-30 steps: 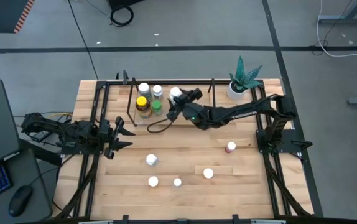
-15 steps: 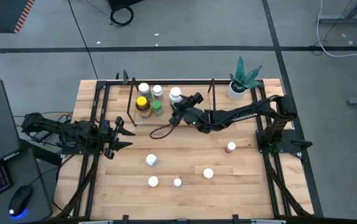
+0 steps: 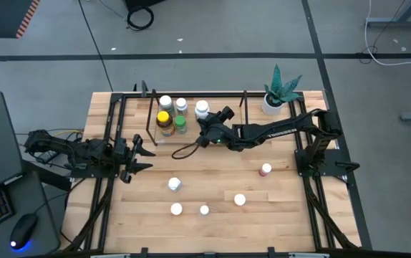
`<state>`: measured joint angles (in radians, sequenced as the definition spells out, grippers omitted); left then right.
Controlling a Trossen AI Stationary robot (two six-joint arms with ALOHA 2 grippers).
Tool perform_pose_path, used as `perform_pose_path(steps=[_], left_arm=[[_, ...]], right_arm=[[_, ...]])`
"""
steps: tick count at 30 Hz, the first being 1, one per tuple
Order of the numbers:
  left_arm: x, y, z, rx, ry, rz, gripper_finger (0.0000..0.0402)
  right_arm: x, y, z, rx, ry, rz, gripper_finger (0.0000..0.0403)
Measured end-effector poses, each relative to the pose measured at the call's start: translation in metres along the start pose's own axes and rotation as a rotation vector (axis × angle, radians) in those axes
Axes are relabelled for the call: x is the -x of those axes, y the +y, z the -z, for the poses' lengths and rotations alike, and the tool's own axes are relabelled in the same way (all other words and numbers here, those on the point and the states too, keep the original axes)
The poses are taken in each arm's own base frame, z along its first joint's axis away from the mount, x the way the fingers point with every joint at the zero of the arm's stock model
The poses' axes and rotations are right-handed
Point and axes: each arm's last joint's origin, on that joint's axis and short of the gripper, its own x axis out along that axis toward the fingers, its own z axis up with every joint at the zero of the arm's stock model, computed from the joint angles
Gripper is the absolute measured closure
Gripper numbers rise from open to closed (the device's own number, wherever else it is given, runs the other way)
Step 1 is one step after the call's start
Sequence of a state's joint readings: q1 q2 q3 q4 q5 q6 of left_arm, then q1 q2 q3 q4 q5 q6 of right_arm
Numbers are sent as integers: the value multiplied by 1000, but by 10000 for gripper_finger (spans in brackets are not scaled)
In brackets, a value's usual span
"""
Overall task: Pick and place medicine bottles onto shelf by color
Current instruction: Put the red pill bottle on the shelf
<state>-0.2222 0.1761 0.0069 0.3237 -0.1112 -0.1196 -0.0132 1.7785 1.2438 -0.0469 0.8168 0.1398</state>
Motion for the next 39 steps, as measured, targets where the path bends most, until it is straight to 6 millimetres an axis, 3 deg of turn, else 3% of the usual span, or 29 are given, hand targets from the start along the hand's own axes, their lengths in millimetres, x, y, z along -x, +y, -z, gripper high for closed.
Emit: perform_pose_path(steps=[11,28,34,39], left_arm=[[0,0,0,0,0,0,204],[0,0,0,0,0,0,203],[0,0,0,0,0,0,211],[0,0,0,0,2,0,207]], right_arm=[[8,6,9,68,54,9,160],[-14,-14,23,50,147,13,215],[-20,-10,44,25,150,29,231],[-20,-2,46,88,119,96,233]])
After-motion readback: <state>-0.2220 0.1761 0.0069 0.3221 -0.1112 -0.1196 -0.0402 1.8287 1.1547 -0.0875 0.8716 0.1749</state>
